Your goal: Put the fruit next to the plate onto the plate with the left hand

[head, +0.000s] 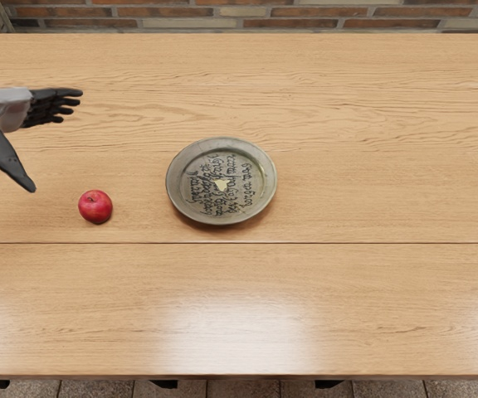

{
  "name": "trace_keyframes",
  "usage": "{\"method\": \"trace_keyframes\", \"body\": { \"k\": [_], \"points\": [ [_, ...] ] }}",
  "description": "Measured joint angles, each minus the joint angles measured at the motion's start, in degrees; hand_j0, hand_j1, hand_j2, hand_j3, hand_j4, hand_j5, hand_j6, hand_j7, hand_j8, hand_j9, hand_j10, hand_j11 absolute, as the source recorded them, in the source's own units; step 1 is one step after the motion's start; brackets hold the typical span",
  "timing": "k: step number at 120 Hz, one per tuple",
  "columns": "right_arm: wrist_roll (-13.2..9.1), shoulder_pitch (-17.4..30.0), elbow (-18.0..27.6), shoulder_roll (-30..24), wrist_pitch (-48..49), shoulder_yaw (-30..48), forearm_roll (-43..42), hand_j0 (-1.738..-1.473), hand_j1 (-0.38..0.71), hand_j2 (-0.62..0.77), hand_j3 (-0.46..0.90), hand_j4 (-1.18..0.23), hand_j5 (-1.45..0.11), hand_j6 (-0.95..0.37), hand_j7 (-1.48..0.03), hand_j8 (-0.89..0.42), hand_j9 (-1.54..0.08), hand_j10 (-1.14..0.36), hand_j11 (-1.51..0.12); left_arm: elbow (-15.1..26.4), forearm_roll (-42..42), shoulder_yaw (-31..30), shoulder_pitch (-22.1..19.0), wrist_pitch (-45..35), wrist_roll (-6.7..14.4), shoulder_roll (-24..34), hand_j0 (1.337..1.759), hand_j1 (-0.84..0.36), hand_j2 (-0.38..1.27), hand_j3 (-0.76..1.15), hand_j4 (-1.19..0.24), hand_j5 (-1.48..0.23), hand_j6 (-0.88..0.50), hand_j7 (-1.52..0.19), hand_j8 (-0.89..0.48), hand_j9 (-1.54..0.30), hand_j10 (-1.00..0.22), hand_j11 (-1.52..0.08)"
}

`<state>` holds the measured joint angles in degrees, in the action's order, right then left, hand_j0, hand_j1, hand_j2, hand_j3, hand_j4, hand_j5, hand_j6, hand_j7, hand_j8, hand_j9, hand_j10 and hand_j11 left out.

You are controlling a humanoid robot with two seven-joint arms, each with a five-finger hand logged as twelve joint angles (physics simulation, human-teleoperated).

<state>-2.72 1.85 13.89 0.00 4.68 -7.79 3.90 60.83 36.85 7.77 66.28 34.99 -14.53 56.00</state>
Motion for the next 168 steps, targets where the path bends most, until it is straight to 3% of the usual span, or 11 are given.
{"method": "trace_keyframes", "body": {
  "k": [20,26,32,46,67,73,79,98,125,137,168],
  "points": [
    [0.0,0.01,0.0,0.0,-0.16,-0.01,0.0,-1.658,-0.33,0.0,0.0,-0.01,-0.02,-0.01,-0.02,-0.01,-0.02,-0.01,-0.02,0.14,-0.02,-0.75,0.12,0.0,0.19,-0.26,1.658,0.35,0.0,0.0,0.0,0.0,-0.01,0.0,-0.01,0.0,0.0,0.0],
    [0.0,0.0,0.0,0.0,-0.18,-0.02,0.0,-1.658,-0.33,0.0,0.0,-0.01,-0.02,-0.01,-0.02,-0.01,-0.02,-0.01,-0.02,0.27,-0.03,-0.82,0.93,0.0,2.63,-0.28,1.658,0.35,0.0,0.0,0.0,0.0,-0.01,0.0,-0.01,0.0,0.0,0.0],
    [0.0,0.0,0.0,0.0,-0.19,-0.02,0.0,-1.658,-0.33,0.0,0.0,-0.01,-0.02,-0.01,-0.02,-0.01,-0.02,-0.01,-0.02,1.24,-0.07,-0.7,1.67,0.0,6.59,-0.2,1.658,0.35,0.0,0.0,0.0,0.0,-0.01,0.0,-0.01,0.0,0.0,0.0],
    [0.0,0.0,0.0,0.0,-0.2,-0.03,-0.01,-1.658,-0.33,0.0,0.0,-0.01,-0.02,-0.01,-0.02,-0.01,-0.02,-0.01,-0.02,3.53,-0.18,-0.45,8.33,0.01,16.4,-0.07,1.658,0.35,0.0,0.0,0.0,0.0,-0.01,0.0,0.0,0.0,0.0,0.0],
    [0.0,0.01,0.0,0.0,-0.2,-0.03,0.01,-1.658,-0.33,0.0,0.0,-0.01,-0.02,-0.01,-0.02,-0.01,-0.02,-0.01,-0.02,4.68,-3.26,0.38,12.29,0.03,39.61,-2.47,1.658,0.35,0.0,0.0,-0.01,0.0,-0.01,0.0,-0.01,0.0,-0.01,0.0],
    [-0.01,0.01,0.0,0.0,-0.2,-0.03,-0.01,-1.658,-0.33,0.0,0.0,-0.01,-0.02,-0.01,-0.02,-0.01,-0.02,-0.01,-0.02,5.34,-4.16,1.05,12.83,0.04,43.39,-2.83,1.658,0.35,0.0,0.0,-0.01,-0.01,-0.01,-0.01,-0.01,0.0,-0.01,0.0],
    [0.0,0.01,0.0,0.0,-0.2,-0.03,-0.01,-1.658,-0.33,0.0,0.0,-0.01,-0.02,-0.01,-0.02,-0.01,-0.02,-0.01,-0.02,7.06,-4.56,1.83,13.86,0.04,45.74,-3.03,1.658,0.34,0.0,0.0,-0.01,-0.01,-0.01,-0.01,-0.01,-0.01,-0.01,-0.01],
    [0.0,0.01,0.0,0.0,-0.2,-0.03,-0.01,-1.658,-0.33,0.0,0.0,-0.01,-0.02,-0.01,-0.02,-0.01,-0.02,-0.01,-0.02,11.36,-5.2,5.7,14.11,0.04,48.7,-6.55,1.658,0.32,0.01,0.0,-0.03,-0.04,-0.03,-0.04,-0.03,-0.04,-0.03,-0.04],
    [0.0,0.01,0.0,0.0,-0.2,-0.03,0.0,-1.658,-0.33,0.0,0.0,-0.01,-0.02,-0.01,-0.02,-0.01,-0.02,-0.01,-0.02,23.25,2.94,7.47,13.23,0.03,49.44,-7.07,1.658,0.3,0.01,0.0,-0.05,-0.05,-0.05,-0.05,-0.05,-0.05,-0.05,-0.05],
    [0.0,0.01,0.0,0.0,-0.2,-0.03,-0.01,-1.658,-0.33,0.0,0.0,-0.01,-0.02,-0.01,-0.02,-0.01,-0.02,-0.01,-0.02,27.0,9.23,4.82,12.74,0.02,49.5,-7.37,1.658,0.29,0.01,0.0,-0.05,-0.06,-0.05,-0.06,-0.05,-0.06,-0.05,-0.06],
    [0.0,0.0,0.0,0.0,-0.2,-0.03,0.0,-1.658,-0.33,0.0,0.0,-0.01,-0.02,-0.01,-0.02,-0.01,-0.02,-0.01,-0.02,30.03,15.7,1.17,12.09,0.02,49.53,-8.59,1.658,0.26,0.02,0.0,-0.08,-0.1,-0.08,-0.1,-0.08,-0.1,-0.08,-0.1]
  ]
}}
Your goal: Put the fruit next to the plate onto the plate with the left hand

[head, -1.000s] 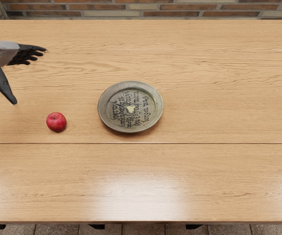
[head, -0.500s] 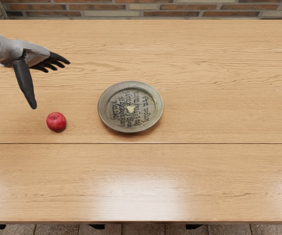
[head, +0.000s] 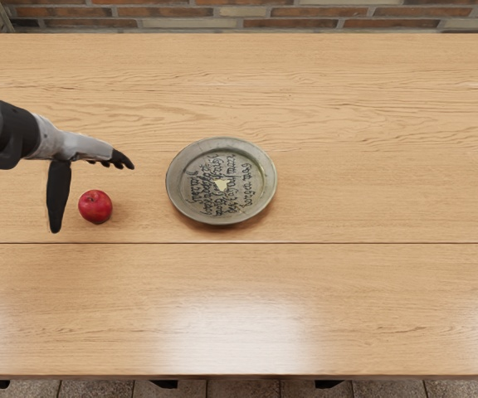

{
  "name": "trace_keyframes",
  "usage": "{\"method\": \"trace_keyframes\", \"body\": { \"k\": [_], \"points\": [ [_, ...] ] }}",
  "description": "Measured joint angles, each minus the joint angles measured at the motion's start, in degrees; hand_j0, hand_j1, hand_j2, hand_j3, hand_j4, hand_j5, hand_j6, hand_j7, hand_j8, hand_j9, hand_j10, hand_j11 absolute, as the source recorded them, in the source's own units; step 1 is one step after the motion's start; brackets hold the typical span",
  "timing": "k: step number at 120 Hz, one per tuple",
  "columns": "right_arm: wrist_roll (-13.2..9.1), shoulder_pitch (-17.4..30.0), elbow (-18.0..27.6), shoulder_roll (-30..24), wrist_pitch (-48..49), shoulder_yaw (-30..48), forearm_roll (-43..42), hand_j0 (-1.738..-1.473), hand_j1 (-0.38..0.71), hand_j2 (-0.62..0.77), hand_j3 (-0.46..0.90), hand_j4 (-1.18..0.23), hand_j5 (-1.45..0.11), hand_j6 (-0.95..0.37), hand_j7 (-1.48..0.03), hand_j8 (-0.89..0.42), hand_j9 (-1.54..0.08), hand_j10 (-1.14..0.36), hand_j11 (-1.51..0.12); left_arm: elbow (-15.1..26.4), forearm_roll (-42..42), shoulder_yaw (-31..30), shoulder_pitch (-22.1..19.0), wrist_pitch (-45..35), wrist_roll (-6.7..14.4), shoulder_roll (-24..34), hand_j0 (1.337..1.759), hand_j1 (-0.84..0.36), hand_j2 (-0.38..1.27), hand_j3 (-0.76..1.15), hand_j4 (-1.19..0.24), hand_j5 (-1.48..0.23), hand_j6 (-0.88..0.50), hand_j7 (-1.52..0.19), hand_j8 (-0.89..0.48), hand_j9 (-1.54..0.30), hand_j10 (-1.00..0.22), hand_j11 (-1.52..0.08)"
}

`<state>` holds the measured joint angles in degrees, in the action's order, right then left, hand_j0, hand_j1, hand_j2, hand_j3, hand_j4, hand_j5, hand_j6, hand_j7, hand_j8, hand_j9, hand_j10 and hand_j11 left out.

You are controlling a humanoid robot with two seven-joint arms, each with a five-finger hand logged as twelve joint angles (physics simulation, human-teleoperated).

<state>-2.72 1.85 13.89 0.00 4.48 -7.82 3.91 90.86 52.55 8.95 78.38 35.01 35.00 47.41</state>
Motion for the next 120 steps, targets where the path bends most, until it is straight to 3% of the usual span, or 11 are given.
{"method": "trace_keyframes", "body": {
  "k": [9,23,32,54,120],
  "points": [
    [0.0,0.0,0.0,0.0,0.0,0.0,-0.01,-1.658,-0.33,0.0,0.0,-0.01,-0.02,-0.01,-0.02,-0.01,-0.02,-0.01,-0.02,0.03,4.82,-0.31,-0.37,-0.01,0.0,-3.72,1.658,0.26,0.02,0.0,-0.08,-0.1,-0.08,-0.1,-0.08,-0.1,-0.08,-0.1],
    [0.0,0.01,0.0,0.0,0.0,0.0,-0.01,-1.658,-0.33,0.0,0.0,-0.01,-0.02,-0.01,-0.02,-0.01,-0.02,-0.01,-0.02,0.03,9.96,-0.61,-0.47,-0.01,0.0,-2.31,1.658,0.25,0.02,0.0,-0.08,-0.1,-0.08,-0.1,-0.08,-0.1,-0.08,-0.1],
    [0.0,0.0,0.0,0.0,0.0,0.0,-0.03,-1.658,-0.33,0.0,0.0,-0.01,-0.02,-0.01,-0.02,-0.01,-0.02,-0.01,-0.02,0.14,12.69,-0.84,-3.63,-0.84,0.0,-2.23,1.658,0.25,0.02,0.0,-0.08,-0.1,-0.08,-0.1,-0.08,-0.1,-0.08,-0.1],
    [0.0,0.0,0.0,0.0,0.0,0.0,-0.03,-1.658,-0.33,0.0,0.0,-0.01,-0.02,-0.01,-0.02,-0.01,-0.02,-0.01,-0.02,0.28,20.35,-1.21,-6.96,-10.48,0.0,-2.0,1.658,0.26,0.02,0.0,-0.08,-0.1,-0.09,-0.1,-0.08,-0.1,-0.08,-0.1],
    [0.0,0.0,0.0,0.0,0.0,0.01,-0.03,-1.658,-0.33,0.0,0.0,-0.01,-0.02,-0.01,-0.02,-0.01,-0.02,-0.01,-0.02,-0.19,22.52,-2.98,-13.0,-16.59,0.0,-4.25,1.658,0.24,0.02,0.0,-0.1,-0.13,-0.1,-0.13,-0.1,-0.13,-0.1,-0.13]
  ]
}}
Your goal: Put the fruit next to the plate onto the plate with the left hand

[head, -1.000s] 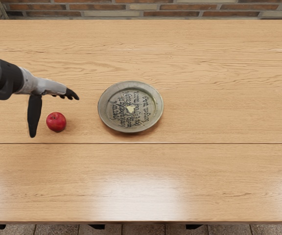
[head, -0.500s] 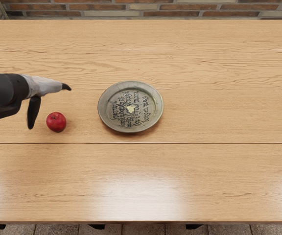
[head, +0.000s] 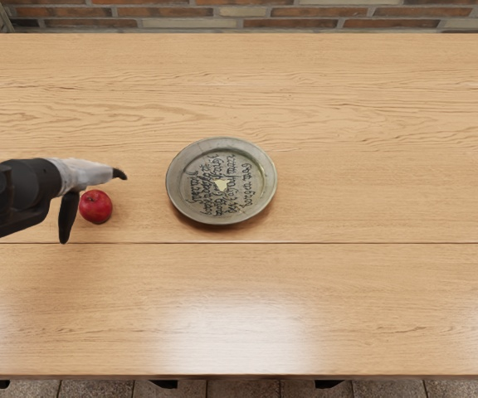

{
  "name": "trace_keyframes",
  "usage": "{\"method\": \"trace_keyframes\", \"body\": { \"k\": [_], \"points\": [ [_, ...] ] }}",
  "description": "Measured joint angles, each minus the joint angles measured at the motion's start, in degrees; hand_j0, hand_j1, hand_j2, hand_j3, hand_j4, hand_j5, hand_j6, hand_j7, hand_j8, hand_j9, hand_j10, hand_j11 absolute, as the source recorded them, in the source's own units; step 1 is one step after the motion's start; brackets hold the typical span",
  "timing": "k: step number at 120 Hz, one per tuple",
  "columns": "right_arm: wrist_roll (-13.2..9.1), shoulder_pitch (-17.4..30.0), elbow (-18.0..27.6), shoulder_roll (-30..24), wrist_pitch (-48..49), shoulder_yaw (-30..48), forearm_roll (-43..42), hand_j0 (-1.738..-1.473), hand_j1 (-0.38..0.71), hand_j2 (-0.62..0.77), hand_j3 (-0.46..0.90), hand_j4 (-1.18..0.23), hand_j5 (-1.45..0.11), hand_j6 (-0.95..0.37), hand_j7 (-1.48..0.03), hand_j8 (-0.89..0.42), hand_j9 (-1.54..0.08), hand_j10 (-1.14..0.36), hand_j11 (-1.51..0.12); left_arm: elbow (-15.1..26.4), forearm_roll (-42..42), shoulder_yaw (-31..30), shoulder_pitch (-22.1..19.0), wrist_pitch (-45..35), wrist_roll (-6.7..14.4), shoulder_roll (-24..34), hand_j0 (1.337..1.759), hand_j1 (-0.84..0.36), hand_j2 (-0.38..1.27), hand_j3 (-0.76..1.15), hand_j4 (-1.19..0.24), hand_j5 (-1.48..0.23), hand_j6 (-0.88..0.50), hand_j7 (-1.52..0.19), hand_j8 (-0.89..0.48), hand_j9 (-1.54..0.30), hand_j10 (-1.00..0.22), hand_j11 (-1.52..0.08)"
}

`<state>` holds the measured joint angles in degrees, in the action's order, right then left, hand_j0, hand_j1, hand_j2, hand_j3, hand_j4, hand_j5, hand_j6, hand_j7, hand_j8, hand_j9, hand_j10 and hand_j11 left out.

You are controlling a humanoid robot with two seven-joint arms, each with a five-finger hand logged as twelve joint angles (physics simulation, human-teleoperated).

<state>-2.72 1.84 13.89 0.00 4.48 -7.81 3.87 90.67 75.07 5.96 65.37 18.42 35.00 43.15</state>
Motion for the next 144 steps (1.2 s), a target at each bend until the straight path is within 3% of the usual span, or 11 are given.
{"method": "trace_keyframes", "body": {
  "k": [55,73,144],
  "points": [
    [0.0,0.0,0.0,0.0,0.0,0.0,0.0,-1.658,-0.33,0.0,0.0,-0.01,-0.02,-0.01,-0.02,-0.01,-0.02,-0.01,-0.02,-3.57,2.92,-0.13,-1.25,-3.99,0.0,-3.28,1.658,0.15,0.04,0.0,-0.17,-0.21,-0.17,-0.21,-0.17,-0.21,-0.17,-0.21],
    [0.0,0.0,0.0,0.0,0.0,0.0,0.01,-1.658,-0.33,0.0,0.0,-0.01,-0.02,-0.01,-0.02,-0.01,-0.02,-0.01,-0.02,-3.84,4.73,-0.51,-3.44,-5.5,0.0,-3.09,1.658,0.12,0.04,0.0,-0.2,-0.25,-0.2,-0.25,-0.2,-0.25,-0.2,-0.25],
    [0.0,0.0,0.0,0.0,0.0,-0.01,0.0,-1.658,-0.33,0.0,0.0,-0.01,-0.02,-0.01,-0.02,-0.01,-0.02,-0.01,-0.02,-4.01,6.1,-0.74,-4.93,-8.28,0.0,-3.18,1.658,-0.09,0.08,0.0,-0.37,-0.48,-0.38,-0.48,-0.38,-0.48,-0.37,-0.48]
  ]
}}
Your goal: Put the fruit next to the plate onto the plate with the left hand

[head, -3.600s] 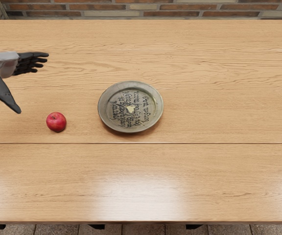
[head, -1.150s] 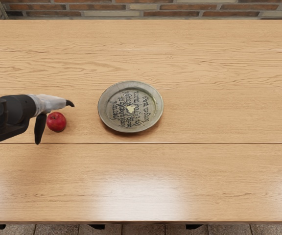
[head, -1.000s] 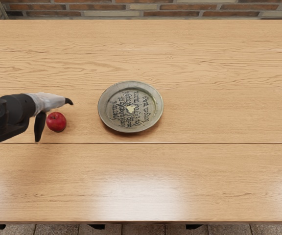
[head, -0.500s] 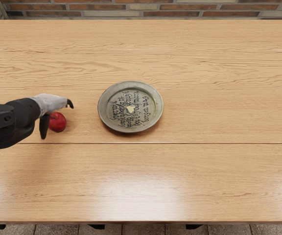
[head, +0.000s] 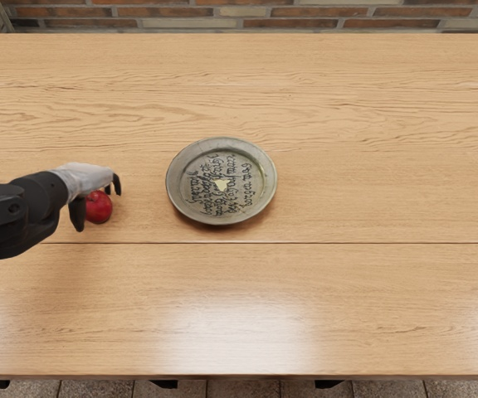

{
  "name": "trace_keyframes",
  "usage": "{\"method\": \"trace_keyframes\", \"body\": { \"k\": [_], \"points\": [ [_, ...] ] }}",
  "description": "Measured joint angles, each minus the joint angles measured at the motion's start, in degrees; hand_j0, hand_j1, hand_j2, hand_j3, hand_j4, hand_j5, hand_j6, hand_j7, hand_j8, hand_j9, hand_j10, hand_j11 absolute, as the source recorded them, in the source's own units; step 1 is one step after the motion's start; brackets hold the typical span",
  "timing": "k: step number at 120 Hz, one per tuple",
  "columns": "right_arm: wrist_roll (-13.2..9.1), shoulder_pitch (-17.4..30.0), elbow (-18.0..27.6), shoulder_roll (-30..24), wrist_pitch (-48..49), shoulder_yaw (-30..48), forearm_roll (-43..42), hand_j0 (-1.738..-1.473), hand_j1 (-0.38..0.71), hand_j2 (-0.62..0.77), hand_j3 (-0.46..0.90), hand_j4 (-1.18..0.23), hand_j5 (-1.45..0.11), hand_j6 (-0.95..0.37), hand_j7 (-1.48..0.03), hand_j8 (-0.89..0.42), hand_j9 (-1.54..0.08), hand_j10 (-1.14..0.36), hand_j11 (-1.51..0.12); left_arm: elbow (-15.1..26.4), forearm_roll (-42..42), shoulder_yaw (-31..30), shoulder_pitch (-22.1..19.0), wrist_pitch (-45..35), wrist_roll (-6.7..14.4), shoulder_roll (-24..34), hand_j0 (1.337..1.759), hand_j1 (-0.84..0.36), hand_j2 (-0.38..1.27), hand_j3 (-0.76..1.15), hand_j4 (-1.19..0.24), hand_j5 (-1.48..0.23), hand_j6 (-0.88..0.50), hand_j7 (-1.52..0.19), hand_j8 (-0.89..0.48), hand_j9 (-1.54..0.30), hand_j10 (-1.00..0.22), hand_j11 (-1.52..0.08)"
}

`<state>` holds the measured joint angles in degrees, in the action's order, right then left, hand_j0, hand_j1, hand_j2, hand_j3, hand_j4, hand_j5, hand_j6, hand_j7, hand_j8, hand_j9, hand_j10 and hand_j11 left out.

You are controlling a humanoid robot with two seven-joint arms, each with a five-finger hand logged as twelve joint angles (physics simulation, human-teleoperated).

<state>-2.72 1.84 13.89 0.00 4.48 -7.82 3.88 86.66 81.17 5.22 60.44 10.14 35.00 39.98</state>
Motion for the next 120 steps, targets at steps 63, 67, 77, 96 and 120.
{"method": "trace_keyframes", "body": {
  "k": [63,67,77,96,120],
  "points": [
    [0.0,0.0,0.0,0.0,0.0,0.0,-0.01,-1.658,-0.33,0.0,0.0,-0.01,-0.02,-0.01,-0.02,-0.01,-0.02,-0.01,-0.02,-1.09,0.08,-0.04,-0.5,-0.3,0.0,0.19,1.658,-0.26,0.11,0.0,-0.52,-0.67,-0.49,-0.67,-0.52,-0.67,-0.52,-0.67],
    [-0.01,0.0,0.0,0.0,0.0,0.0,-0.01,-1.658,-0.33,0.0,0.0,-0.01,-0.02,-0.01,-0.02,-0.01,-0.02,-0.01,-0.02,-1.1,0.07,-0.04,-0.5,-0.29,0.0,0.19,1.657,-0.26,0.11,0.0,-0.53,-0.68,-0.49,-0.68,-0.53,-0.68,-0.53,-0.68],
    [0.0,0.0,0.0,0.0,0.0,0.0,-0.01,-1.658,-0.33,0.0,0.0,-0.01,-0.02,-0.01,-0.02,-0.01,-0.02,-0.01,-0.02,-1.26,0.02,-0.04,-0.5,-0.28,0.0,0.11,1.656,-0.25,0.1,0.0,-0.53,-0.72,-0.47,-0.72,-0.55,-0.72,-0.55,-0.72],
    [0.0,0.0,0.0,0.0,0.0,0.0,-0.01,-1.658,-0.33,0.0,0.0,-0.01,-0.02,-0.01,-0.02,-0.01,-0.02,-0.01,-0.02,-1.92,-0.02,-0.04,-0.5,-0.23,0.03,-0.06,1.652,-0.24,0.05,0.0,-0.48,-0.82,-0.43,-0.81,-0.55,-0.81,-0.6,-0.8],
    [0.0,0.0,0.0,0.0,0.0,0.0,0.0,-1.658,-0.33,0.0,0.0,-0.01,-0.02,-0.01,-0.02,-0.01,-0.02,-0.01,-0.02,-2.85,-1.1,0.29,-0.44,-0.22,0.05,-0.16,1.648,-0.26,0.12,0.0,-0.42,-0.97,-0.36,-0.95,-0.5,-0.94,-0.68,-0.94]
  ]
}}
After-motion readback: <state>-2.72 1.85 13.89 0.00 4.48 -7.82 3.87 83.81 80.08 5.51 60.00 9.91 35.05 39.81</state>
